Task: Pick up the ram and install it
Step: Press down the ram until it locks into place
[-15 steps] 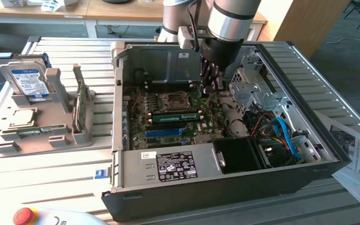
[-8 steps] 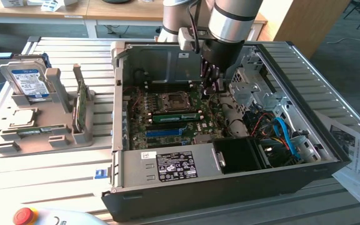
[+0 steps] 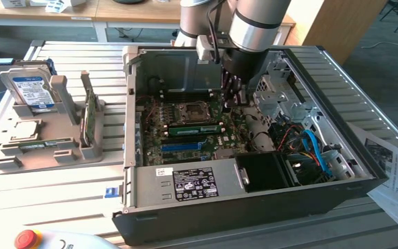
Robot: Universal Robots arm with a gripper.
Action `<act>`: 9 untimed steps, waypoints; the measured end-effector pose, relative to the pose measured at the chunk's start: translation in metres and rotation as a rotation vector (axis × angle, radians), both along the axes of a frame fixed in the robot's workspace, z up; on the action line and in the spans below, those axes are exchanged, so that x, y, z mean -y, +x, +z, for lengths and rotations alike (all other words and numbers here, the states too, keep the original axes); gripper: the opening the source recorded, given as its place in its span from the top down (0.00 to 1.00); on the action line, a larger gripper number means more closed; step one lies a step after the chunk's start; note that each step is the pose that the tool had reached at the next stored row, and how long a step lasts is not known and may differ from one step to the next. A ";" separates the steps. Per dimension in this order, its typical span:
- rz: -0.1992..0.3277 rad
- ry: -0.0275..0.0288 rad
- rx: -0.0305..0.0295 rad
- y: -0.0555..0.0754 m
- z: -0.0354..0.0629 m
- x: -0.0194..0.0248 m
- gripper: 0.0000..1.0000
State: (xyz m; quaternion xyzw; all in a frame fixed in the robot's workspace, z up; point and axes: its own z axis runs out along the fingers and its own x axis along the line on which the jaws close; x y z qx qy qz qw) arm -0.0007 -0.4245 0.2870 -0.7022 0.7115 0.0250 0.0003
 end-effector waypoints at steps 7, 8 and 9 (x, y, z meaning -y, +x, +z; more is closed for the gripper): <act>0.000 0.0001 0.0000 0.000 -0.0114 0.0000 0.90; 0.000 0.0001 0.0001 0.000 -0.0129 0.0000 0.90; 0.000 0.0000 0.0001 0.000 -0.0143 0.0000 0.90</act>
